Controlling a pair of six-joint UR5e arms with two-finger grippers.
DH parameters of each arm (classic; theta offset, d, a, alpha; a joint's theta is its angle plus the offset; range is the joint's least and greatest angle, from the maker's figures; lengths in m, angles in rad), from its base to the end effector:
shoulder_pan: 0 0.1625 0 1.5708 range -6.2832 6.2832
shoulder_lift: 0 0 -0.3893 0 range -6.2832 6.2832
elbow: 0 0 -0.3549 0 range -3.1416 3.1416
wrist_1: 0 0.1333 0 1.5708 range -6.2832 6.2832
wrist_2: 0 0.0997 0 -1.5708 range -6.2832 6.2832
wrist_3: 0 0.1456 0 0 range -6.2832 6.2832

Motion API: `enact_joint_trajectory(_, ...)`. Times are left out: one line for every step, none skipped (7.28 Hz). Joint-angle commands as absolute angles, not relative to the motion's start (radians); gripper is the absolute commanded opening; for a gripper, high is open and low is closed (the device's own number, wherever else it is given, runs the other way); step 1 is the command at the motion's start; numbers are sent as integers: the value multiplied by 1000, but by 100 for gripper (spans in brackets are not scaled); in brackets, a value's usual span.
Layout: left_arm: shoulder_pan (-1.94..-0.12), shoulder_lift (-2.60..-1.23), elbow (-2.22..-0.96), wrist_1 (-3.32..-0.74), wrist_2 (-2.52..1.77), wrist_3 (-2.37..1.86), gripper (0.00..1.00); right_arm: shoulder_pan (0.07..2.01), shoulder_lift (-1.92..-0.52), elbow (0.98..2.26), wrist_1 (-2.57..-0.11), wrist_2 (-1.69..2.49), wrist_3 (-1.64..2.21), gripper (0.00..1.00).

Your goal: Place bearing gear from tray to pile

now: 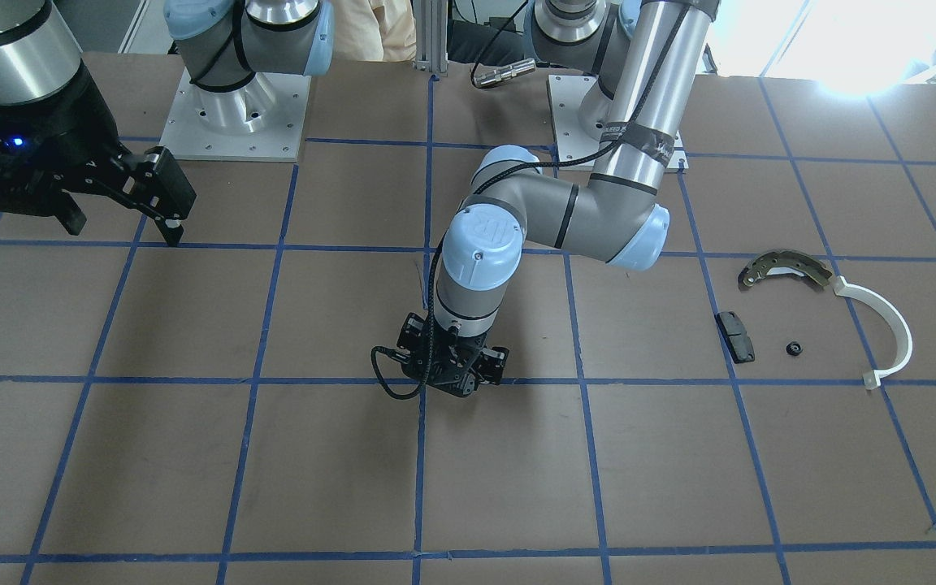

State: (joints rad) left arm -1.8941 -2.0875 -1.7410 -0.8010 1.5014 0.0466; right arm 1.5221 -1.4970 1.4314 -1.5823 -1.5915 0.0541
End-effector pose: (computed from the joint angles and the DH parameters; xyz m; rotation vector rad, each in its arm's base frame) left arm -0.3196 -0.5026 0.1394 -0.5670 -3.0065 0.1110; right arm 0.1061 -0.4992 0.4365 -0.1615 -3.1146 0.1204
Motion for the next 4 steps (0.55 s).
enact_joint_trajectory(-1910,-2094,-1752,-799,1509,41,83,1523,-1494,1431,-1605,-1591,48,100)
enact_joint_trajectory(-1917,-2106,-1750,-801,1509,6,78,1523,-1479,1427,-1606,-1591,45,100)
enact_joint_trajectory(-1916,-2106,-1744,-801,1505,6,63,1525,-1473,1428,-1671,-1588,51,100)
enact_joint_trajectory(-1913,-2108,-1740,-799,1505,6,48,1545,-1467,1428,-1677,-1589,45,100)
